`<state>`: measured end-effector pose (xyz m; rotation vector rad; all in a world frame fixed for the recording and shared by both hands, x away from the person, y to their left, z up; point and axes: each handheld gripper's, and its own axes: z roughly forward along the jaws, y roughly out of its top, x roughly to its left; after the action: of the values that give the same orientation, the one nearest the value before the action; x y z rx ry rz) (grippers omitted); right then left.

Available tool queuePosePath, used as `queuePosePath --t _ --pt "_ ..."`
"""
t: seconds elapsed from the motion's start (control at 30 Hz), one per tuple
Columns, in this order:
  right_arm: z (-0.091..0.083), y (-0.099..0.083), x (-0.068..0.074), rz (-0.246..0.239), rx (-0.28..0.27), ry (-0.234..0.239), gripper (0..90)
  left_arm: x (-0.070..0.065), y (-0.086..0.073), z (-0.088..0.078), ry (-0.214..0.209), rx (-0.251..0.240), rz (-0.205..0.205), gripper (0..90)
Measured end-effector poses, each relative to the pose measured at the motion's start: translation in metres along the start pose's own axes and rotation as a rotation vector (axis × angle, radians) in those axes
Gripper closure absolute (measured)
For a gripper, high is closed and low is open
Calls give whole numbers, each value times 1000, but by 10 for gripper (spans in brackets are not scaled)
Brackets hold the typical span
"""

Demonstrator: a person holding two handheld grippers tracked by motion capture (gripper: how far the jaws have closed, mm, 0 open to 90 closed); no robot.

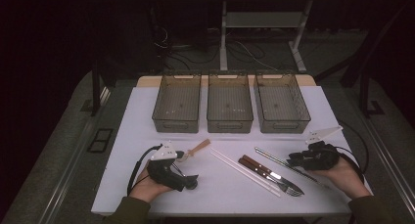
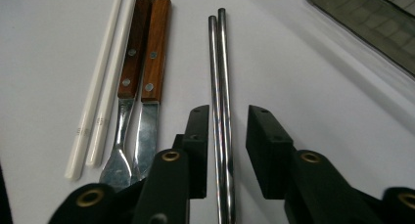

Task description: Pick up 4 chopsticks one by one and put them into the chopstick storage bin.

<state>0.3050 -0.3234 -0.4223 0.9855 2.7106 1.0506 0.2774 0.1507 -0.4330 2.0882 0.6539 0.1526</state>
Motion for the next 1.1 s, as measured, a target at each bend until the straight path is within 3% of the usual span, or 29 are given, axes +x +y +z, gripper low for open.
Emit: queuePosePath --t 0.13,0.3,0.57,1.1 --pt "5 -1 1 -26 34 -27 778 0 0 0 -3 0 2 13" --pt "5 -5 0 -33 30 -2 811 -1 0 0 -1 2 3 13" --pt "9 -6 1 -45 62 -10 843 0 0 1 -1 4 2 14" --pt "11 -7 1 -73 72 -38 852 0 0 1 0 3 2 14"
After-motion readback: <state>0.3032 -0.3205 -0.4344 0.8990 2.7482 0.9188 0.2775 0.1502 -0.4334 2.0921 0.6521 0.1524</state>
